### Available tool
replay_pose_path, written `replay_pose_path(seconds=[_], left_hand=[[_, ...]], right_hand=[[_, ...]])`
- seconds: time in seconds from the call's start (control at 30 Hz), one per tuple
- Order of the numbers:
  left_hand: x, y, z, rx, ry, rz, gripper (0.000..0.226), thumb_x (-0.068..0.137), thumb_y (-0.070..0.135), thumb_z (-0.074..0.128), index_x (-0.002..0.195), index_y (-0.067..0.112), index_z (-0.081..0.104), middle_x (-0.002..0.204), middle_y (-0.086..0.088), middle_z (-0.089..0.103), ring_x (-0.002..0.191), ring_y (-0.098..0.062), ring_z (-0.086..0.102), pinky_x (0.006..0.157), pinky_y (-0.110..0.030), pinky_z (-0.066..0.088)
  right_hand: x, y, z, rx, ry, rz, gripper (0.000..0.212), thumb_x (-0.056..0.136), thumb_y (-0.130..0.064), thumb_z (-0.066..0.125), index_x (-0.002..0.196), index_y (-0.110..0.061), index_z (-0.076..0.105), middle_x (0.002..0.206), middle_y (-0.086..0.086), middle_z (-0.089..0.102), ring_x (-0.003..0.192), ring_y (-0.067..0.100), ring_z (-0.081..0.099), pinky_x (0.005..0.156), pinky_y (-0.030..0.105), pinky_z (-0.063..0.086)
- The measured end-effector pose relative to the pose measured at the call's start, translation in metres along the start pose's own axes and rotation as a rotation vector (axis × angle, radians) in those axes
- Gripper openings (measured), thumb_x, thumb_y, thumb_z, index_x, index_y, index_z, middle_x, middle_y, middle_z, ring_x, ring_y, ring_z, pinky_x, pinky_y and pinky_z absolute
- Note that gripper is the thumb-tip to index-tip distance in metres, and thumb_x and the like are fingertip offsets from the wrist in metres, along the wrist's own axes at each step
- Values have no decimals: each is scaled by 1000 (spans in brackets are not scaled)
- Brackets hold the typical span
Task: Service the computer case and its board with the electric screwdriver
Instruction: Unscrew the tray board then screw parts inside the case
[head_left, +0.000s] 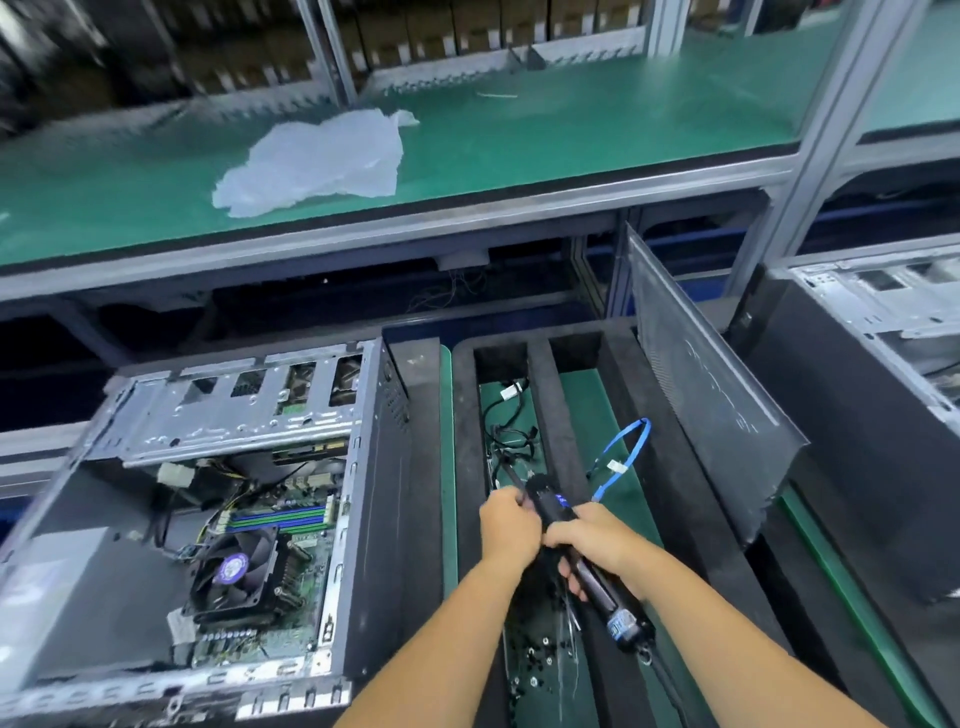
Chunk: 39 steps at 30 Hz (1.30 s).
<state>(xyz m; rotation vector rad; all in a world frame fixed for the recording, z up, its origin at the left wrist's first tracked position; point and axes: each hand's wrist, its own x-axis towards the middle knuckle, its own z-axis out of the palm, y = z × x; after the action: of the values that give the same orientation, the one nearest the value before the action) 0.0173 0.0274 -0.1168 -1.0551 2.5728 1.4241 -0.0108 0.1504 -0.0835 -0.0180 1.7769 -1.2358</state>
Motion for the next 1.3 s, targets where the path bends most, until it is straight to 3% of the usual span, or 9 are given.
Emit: replay_pose_path(seconds=[0.2, 0.37, 0.53, 0.67, 0.9, 0.97, 1.03, 1.17, 1.3], left_hand=[[14, 62, -43, -487, 175, -77, 23, 83, -1, 42, 64, 5, 54, 68, -4, 47, 71, -20, 42, 57, -27, 32], [16, 106, -101, -563, 351, -6, 23, 92, 12, 45, 93, -2, 63, 96, -11, 64, 83, -24, 56, 73, -32, 46], [13, 119, -154, -716, 283, 96, 14, 95, 9, 50, 97, 1, 61, 91, -10, 61, 77, -17, 55, 57, -22, 47], [13, 110, -193, -843, 197, 138, 8, 91, 1, 51, 88, 4, 57, 97, -12, 63, 84, -23, 60, 67, -30, 51], [37, 69, -278, -935, 123, 199, 27, 83, -12, 40, 68, 7, 51, 76, -7, 52, 67, -16, 49, 65, -29, 44], [45, 52, -300, -929, 130, 194, 18, 88, -6, 44, 77, 2, 56, 72, -6, 54, 62, -14, 49, 66, -28, 43], [52, 36, -317, -912, 123, 188, 17, 91, -2, 46, 80, 2, 58, 67, -5, 55, 57, -12, 49, 64, -25, 43], [59, 11, -329, -818, 42, 224, 42, 82, -8, 42, 48, 17, 47, 51, 0, 48, 50, -13, 43, 46, -17, 37], [66, -6, -326, -751, -36, 229, 37, 86, -6, 45, 56, 14, 54, 57, -2, 54, 51, -14, 50, 51, -23, 42]], right_hand=[[-34, -71, -2, 161, -77, -114, 20, 94, -11, 49, 101, -14, 30, 66, 15, 54, 47, 25, 53, 47, 30, 46], [-72, -131, 2, 226, -188, -259, 34, 101, -11, 53, 127, -17, 31, 77, 21, 57, 48, 25, 56, 44, 30, 49], [-95, -174, 17, 215, -249, -394, 29, 102, -15, 53, 128, -14, 42, 89, 30, 63, 56, 28, 64, 48, 30, 54], [-102, -197, 43, 339, -288, -433, 28, 100, -11, 49, 125, -1, 56, 109, 38, 64, 82, 41, 65, 52, 34, 57], [-85, -232, 113, 646, -367, -599, 28, 94, 6, 45, 117, 9, 62, 110, 30, 68, 87, 36, 73, 65, 27, 61], [-72, -244, 140, 572, -276, -661, 26, 92, 15, 48, 101, 3, 69, 109, 26, 70, 96, 35, 73, 72, 24, 59], [-62, -262, 169, 436, -107, -692, 6, 94, -6, 62, 95, -4, 68, 99, 21, 73, 86, 28, 75, 66, 22, 58], [-36, -288, 200, 135, 469, -661, 43, 83, -56, 70, 95, -15, 65, 63, 0, 69, 50, 9, 62, 45, 20, 44], [-11, -302, 213, 191, 471, -727, 21, 93, -47, 63, 101, -30, 56, 93, -11, 65, 87, 8, 63, 70, 24, 46]])
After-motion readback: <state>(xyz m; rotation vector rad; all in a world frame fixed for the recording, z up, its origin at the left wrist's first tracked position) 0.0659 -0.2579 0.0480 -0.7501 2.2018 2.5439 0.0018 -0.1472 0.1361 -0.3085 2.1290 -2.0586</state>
